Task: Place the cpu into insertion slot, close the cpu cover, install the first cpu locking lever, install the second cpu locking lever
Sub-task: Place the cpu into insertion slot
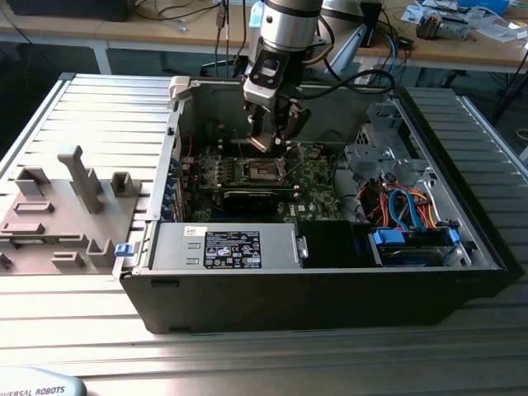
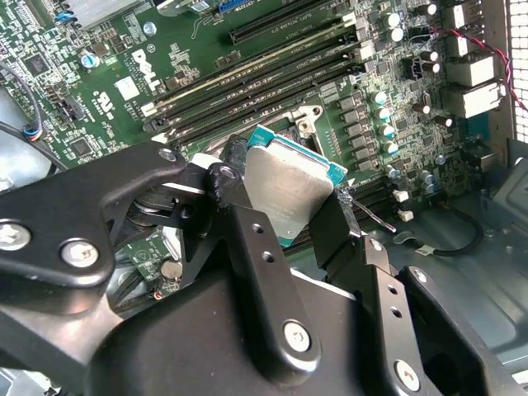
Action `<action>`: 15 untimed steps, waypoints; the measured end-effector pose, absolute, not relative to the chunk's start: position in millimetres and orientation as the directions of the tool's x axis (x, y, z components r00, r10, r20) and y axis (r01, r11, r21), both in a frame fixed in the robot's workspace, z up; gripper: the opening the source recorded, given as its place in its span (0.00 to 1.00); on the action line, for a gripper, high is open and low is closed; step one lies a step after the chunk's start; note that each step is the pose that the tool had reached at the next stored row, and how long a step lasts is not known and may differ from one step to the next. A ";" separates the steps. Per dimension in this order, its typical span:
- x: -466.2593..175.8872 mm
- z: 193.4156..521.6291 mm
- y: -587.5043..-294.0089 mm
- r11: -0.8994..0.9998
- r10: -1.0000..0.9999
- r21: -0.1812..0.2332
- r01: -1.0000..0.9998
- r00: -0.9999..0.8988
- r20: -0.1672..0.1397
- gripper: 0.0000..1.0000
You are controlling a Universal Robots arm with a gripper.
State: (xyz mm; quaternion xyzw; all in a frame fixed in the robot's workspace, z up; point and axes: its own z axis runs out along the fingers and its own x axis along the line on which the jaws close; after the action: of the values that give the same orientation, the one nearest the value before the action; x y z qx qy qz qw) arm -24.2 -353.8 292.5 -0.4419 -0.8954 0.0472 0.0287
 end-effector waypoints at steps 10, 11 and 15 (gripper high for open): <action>-24.2 289.9 -353.7 0.527 0.849 -0.099 0.844 -0.527 0.024 0.55; -24.1 289.7 -353.8 0.523 0.852 -0.100 0.847 -0.523 0.022 0.55; -24.3 288.7 -353.8 0.490 0.871 -0.102 0.866 -0.491 0.020 0.55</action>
State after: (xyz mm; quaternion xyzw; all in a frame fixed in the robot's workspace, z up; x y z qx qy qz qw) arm -24.3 -353.8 288.7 -0.5035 -0.8625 0.0389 0.0344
